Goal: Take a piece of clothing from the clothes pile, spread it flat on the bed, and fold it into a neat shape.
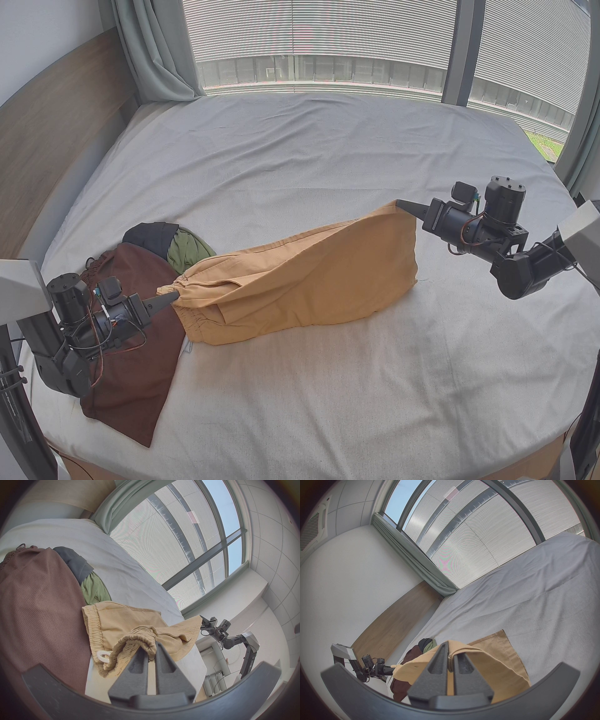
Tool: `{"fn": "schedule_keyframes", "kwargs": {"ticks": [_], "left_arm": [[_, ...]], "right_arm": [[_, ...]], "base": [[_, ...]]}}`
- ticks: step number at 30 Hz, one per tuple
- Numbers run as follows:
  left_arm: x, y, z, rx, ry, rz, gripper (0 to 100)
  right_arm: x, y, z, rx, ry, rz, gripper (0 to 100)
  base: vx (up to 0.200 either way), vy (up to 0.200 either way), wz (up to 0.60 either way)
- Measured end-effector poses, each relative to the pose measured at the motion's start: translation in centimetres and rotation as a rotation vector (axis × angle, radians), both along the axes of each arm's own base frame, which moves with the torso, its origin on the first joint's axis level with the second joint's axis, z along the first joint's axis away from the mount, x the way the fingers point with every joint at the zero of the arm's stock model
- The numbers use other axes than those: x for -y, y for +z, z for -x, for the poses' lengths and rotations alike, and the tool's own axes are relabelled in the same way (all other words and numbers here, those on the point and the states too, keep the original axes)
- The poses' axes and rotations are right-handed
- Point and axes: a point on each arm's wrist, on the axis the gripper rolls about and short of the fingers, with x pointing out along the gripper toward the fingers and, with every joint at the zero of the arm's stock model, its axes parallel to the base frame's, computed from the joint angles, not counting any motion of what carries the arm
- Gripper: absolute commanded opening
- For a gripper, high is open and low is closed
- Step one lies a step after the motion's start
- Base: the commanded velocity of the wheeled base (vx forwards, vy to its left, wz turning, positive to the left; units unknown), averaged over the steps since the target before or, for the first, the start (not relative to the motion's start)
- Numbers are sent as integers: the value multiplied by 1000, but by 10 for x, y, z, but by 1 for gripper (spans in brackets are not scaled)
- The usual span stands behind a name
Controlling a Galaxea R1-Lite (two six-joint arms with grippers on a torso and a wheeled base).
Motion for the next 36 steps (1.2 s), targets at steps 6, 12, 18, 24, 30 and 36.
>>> {"fn": "schedule_keyframes", "kwargs": {"ticks": [6,12,18,24,30,36], "left_arm": [[-2,-3,-7,1,35,-3,0],[-3,-6,-13,1,50,0,0],[-6,-10,-21,7,79,-2,0],[-6,-15,-27,6,98,-6,100],[-6,-15,-29,11,98,-8,100],[-7,-9,-27,29,100,-15,100]], "right_arm": [[-11,-7,-26,1,11,-4,0],[-18,-22,-46,-6,16,-3,0],[-20,-35,-59,-10,13,-2,0],[-22,-43,-69,-1,-5,-5,0],[-23,-48,-76,15,-25,-8,100],[-23,-54,-78,6,-30,-6,100]], "base": [[0,0,0],[0,0,0],[0,0,0],[0,0,0],[0,0,0],[0,0,0]]}}
